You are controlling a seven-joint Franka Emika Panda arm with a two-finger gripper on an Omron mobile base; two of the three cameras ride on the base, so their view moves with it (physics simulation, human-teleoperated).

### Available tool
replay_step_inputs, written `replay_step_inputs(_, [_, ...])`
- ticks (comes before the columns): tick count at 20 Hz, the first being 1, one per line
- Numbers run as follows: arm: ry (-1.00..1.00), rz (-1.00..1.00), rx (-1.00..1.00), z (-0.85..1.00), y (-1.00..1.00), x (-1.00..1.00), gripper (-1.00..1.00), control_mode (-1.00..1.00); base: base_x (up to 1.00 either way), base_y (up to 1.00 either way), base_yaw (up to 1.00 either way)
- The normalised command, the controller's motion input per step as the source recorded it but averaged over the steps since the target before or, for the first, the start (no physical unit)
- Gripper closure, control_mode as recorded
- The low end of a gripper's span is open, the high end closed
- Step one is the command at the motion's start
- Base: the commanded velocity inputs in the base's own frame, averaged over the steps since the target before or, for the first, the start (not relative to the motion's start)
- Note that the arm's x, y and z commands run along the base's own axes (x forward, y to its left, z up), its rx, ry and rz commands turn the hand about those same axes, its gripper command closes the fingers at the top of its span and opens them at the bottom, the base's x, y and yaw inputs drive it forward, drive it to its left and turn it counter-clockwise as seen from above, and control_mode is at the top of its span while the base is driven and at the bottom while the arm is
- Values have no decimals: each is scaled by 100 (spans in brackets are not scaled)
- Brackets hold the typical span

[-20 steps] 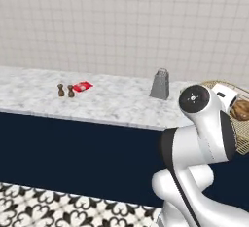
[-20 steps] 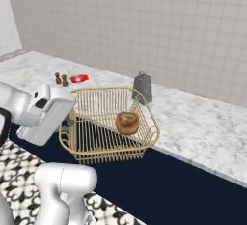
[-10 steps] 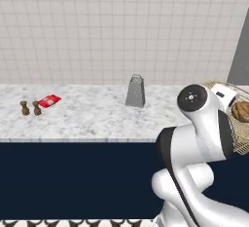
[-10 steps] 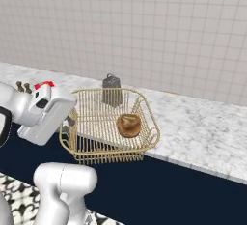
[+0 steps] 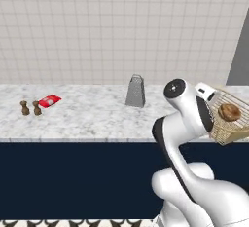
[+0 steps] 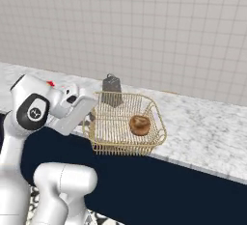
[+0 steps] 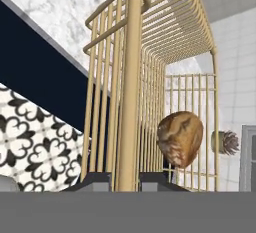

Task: Open the cabinet, pick up the bread from the cabinet and place it in the basket. Then move the basket to the dining counter.

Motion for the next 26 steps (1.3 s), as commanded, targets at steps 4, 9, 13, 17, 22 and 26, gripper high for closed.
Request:
replay_step_inputs(4, [11,0,0,-48,-35,100,100,-100,0,0,0])
replay_step_inputs(9, [9,0,0,-47,-54,100,100,-100,0,0,0])
replay_step_inputs(13, [8,0,0,-54,-53,100,100,-100,0,0,0])
replay_step_inputs(17, [7,0,0,-56,-52,100,100,-100,0,0,0])
replay_step_inputs(22, [7,3,2,-60,-48,100,100,-100,0,0,0])
replay_step_inputs(26, [2,5,0,-60,-28,100,100,-100,0,0,0])
